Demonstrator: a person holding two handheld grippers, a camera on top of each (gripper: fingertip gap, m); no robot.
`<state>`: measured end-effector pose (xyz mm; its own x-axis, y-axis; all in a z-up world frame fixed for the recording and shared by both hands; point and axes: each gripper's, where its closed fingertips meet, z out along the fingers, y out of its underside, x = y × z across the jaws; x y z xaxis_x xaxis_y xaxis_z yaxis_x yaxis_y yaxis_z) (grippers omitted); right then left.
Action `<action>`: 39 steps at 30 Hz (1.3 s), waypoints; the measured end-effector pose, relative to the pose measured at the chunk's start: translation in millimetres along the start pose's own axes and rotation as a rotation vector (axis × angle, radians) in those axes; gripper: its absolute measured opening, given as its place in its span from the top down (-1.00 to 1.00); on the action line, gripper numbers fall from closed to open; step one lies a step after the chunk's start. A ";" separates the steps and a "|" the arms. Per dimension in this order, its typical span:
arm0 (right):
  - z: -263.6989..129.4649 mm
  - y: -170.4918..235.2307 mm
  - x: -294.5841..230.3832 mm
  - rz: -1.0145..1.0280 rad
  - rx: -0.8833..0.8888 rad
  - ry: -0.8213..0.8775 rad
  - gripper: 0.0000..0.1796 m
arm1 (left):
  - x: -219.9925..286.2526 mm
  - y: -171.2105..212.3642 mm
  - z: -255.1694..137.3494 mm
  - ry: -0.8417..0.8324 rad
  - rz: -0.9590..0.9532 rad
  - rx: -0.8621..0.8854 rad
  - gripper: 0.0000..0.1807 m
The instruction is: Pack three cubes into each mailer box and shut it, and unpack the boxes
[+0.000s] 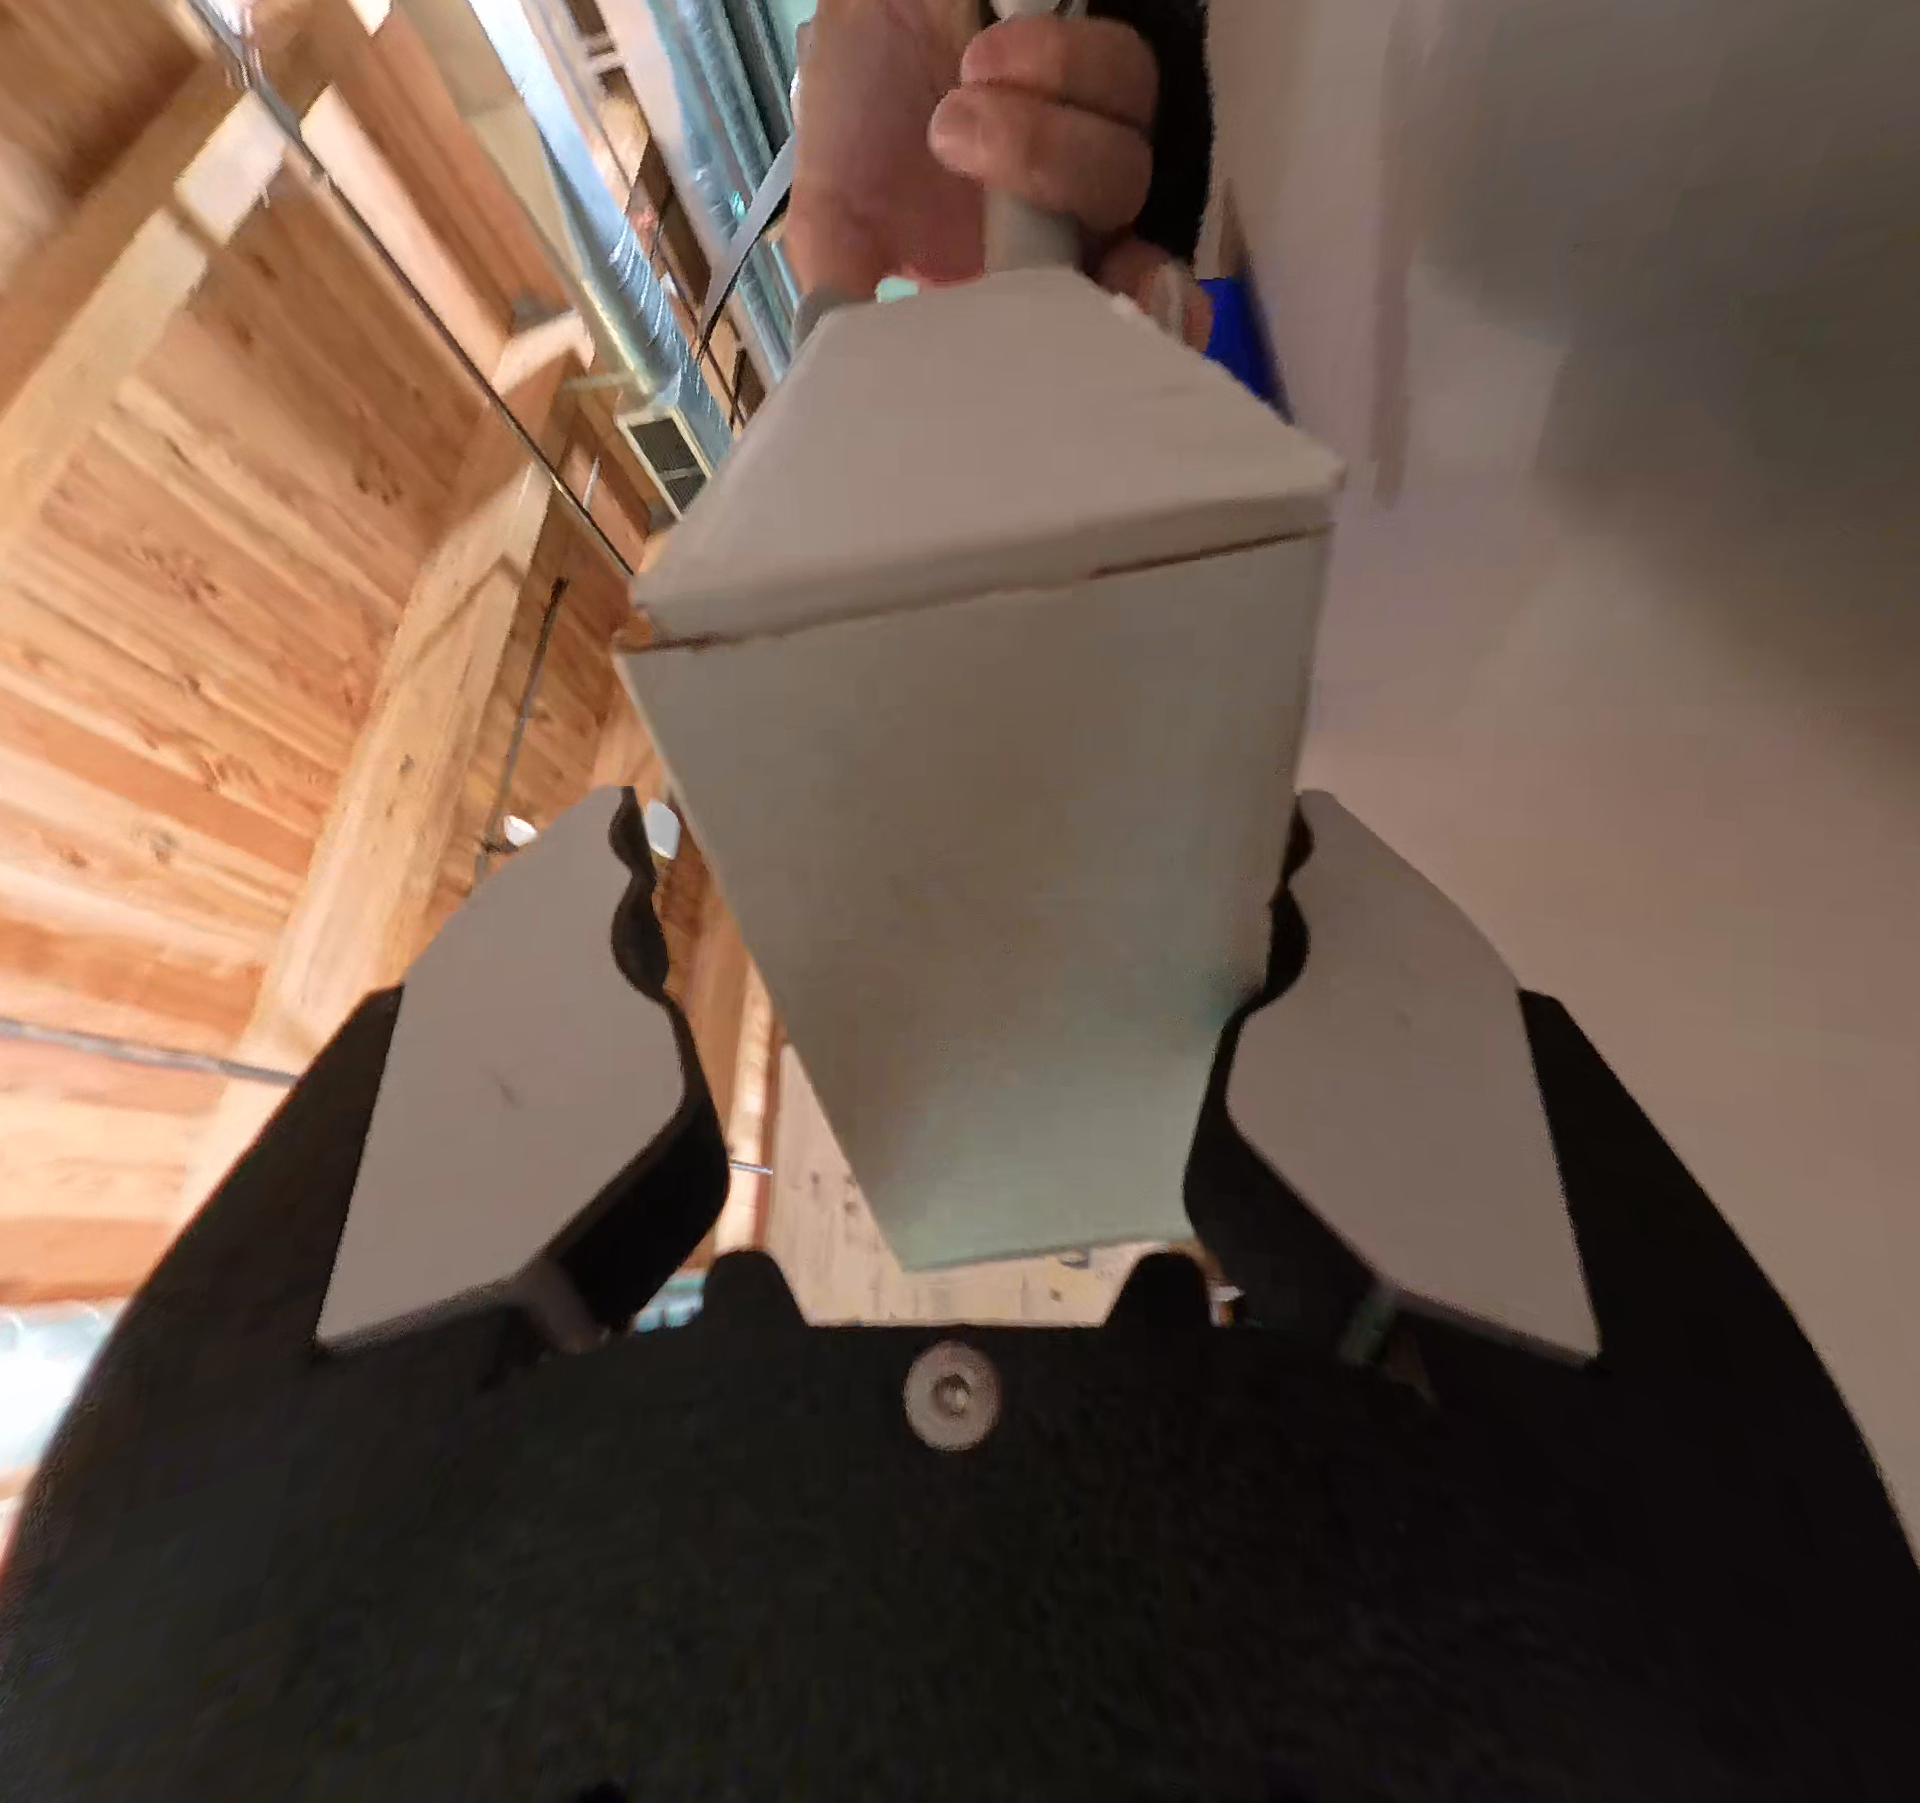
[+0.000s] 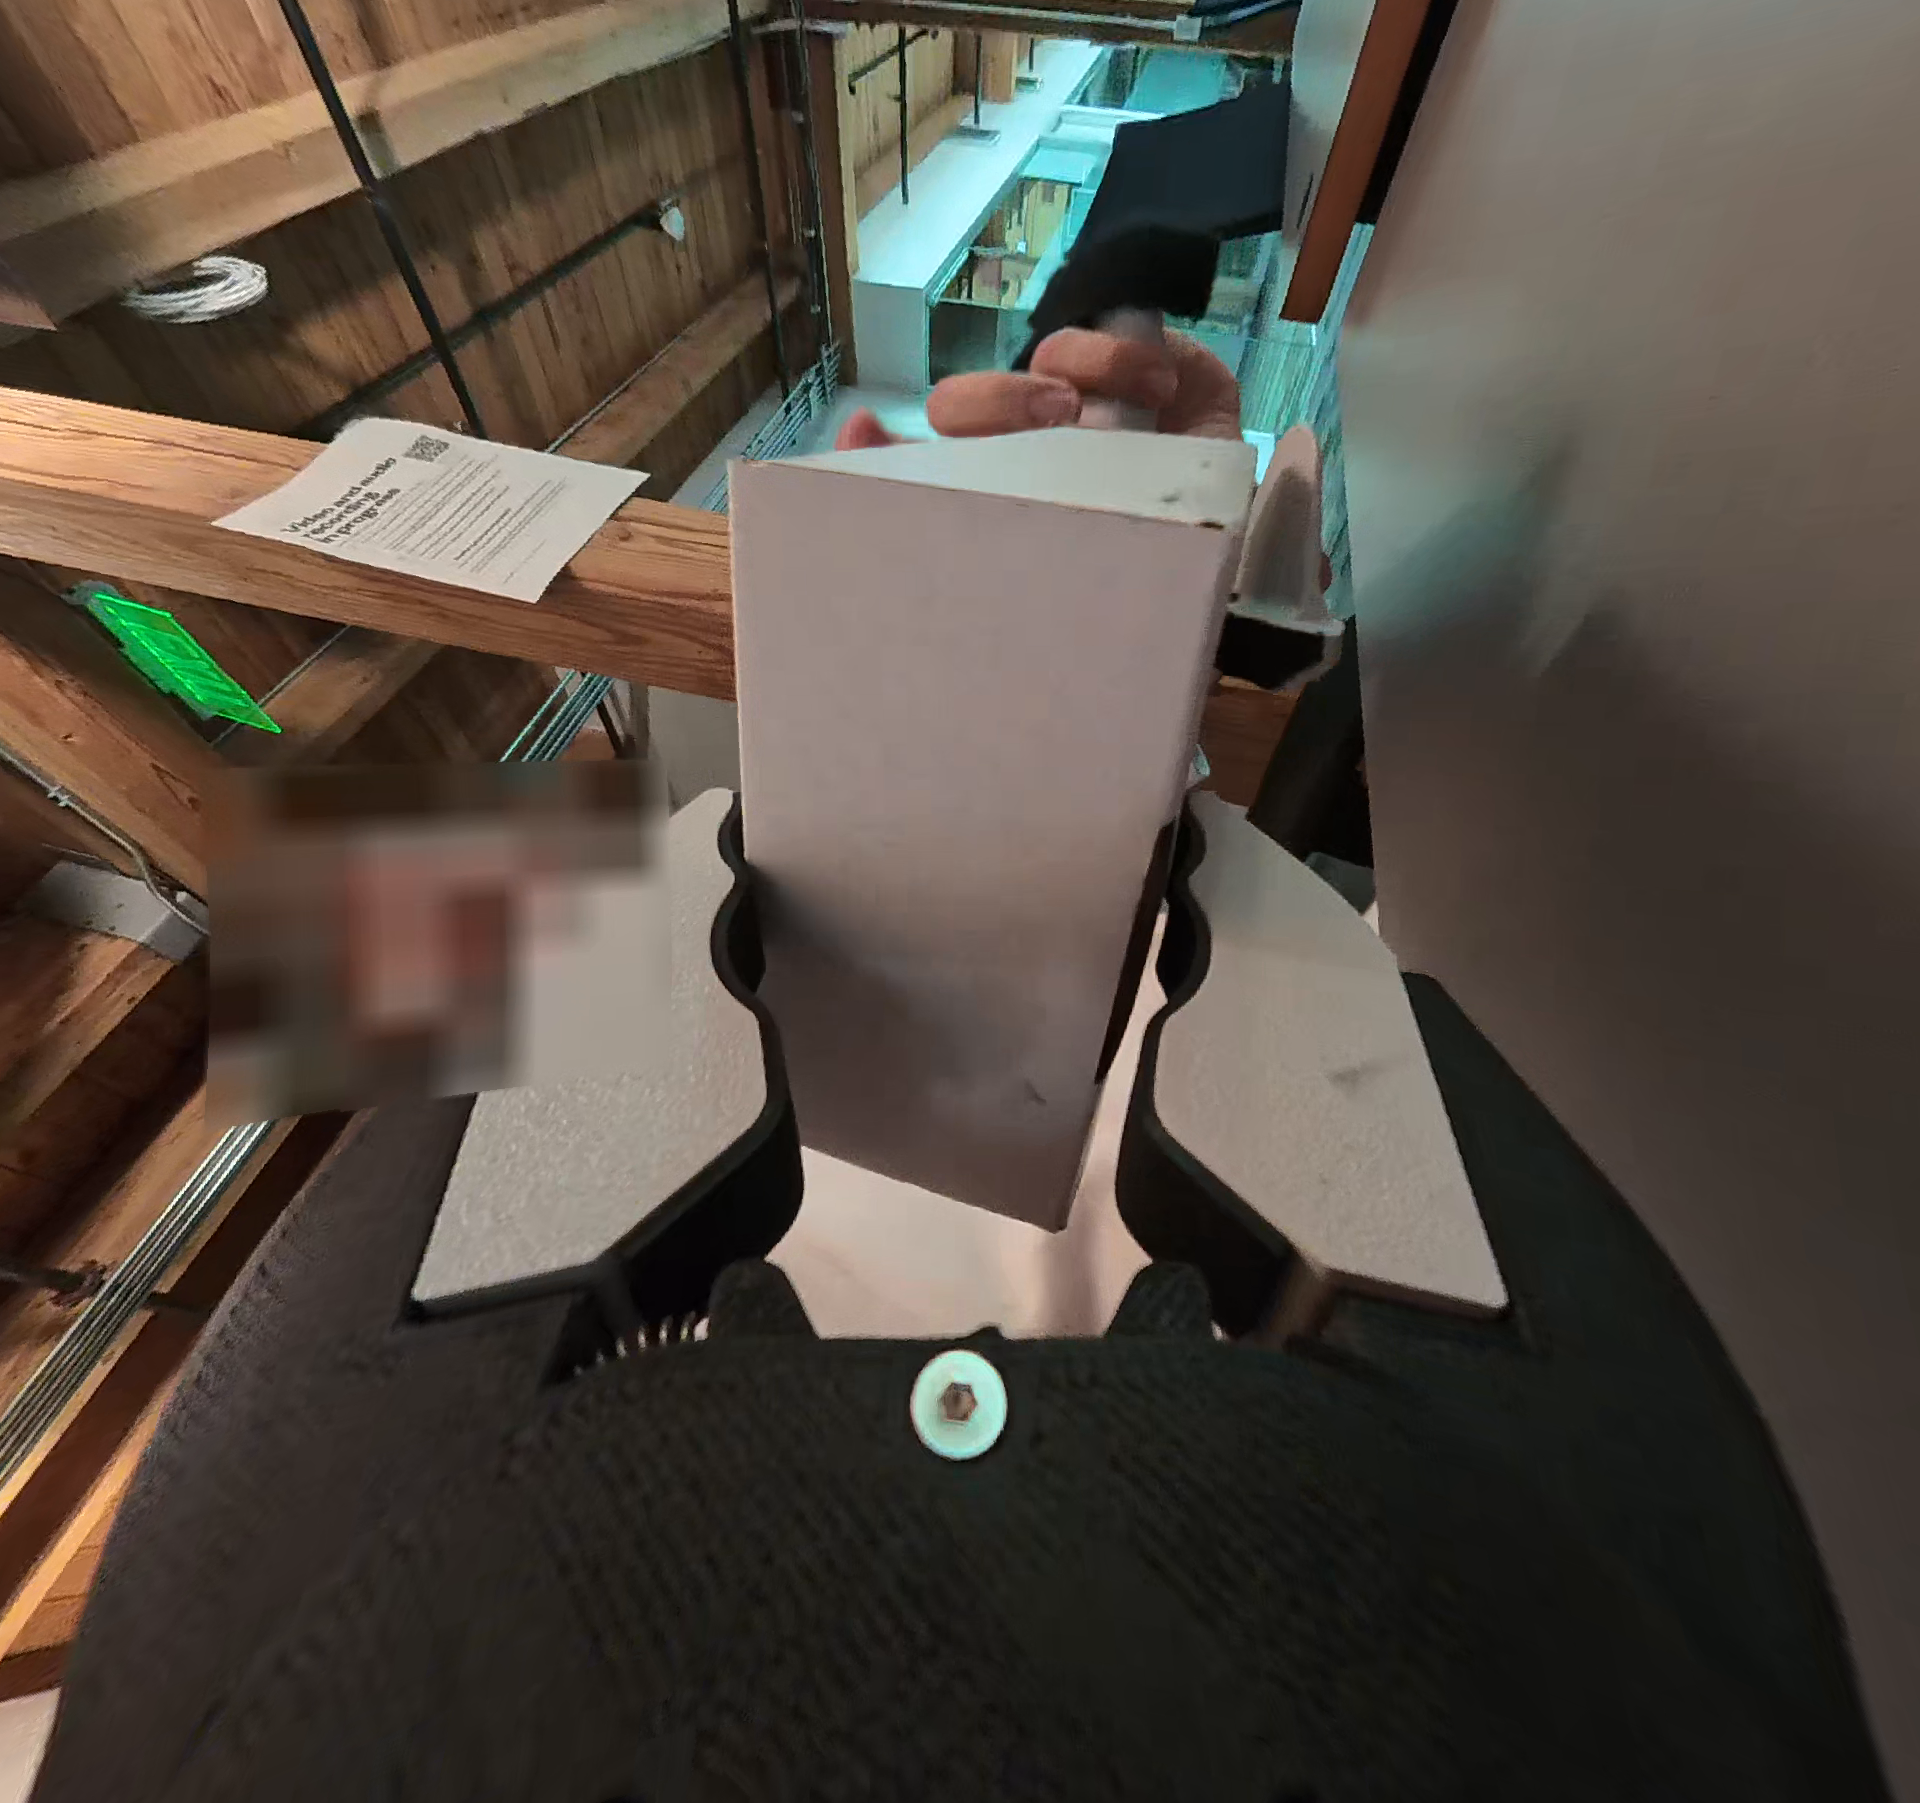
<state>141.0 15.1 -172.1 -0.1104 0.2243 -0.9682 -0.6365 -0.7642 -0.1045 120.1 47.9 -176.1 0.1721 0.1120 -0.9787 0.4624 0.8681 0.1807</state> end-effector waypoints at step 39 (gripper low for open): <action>-50.4 -23.6 -5.7 -0.935 0.163 0.526 0.00 | 83.0 30.0 -6.7 0.646 -1.572 -0.126 0.10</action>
<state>195.1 1.4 -175.6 0.7876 0.3589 -0.5009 -0.3966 -0.3269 -0.8578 142.4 86.5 -252.6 -0.7189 -0.6910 -0.0762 -0.2425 0.3520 -0.9040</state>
